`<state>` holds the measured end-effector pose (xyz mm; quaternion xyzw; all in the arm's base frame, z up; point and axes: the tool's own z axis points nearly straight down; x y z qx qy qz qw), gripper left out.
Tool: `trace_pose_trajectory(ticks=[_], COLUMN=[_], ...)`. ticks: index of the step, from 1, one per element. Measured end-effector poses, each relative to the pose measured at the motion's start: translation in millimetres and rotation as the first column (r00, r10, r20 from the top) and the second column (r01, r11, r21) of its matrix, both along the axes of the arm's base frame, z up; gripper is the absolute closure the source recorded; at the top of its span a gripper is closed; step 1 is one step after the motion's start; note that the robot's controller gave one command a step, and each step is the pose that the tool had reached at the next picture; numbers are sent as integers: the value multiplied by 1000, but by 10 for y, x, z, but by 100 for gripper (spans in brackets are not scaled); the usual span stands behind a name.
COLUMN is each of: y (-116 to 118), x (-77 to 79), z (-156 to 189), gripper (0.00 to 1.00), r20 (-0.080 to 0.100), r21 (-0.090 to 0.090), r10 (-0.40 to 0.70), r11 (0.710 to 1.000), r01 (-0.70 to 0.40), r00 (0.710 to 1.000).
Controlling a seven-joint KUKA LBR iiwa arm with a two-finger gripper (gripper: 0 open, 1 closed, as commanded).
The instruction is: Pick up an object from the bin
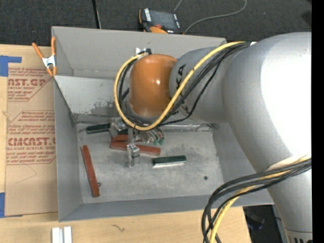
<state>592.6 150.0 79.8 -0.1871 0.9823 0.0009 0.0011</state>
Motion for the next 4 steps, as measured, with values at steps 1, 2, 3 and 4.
trace_pose_trajectory(ticks=[1,2,3,4], y=[0,-1,0,-1], x=[2,0,2,0], z=[2,0,2,0], gripper=[100,0,100,0], r20=[1,0,1,0], r21=[0,0,0,0], r10=[0,0,0,0], r11=[1000,1000,1000,1000], r01=[0,0,0,0], r00=[1000,1000,1000,1000])
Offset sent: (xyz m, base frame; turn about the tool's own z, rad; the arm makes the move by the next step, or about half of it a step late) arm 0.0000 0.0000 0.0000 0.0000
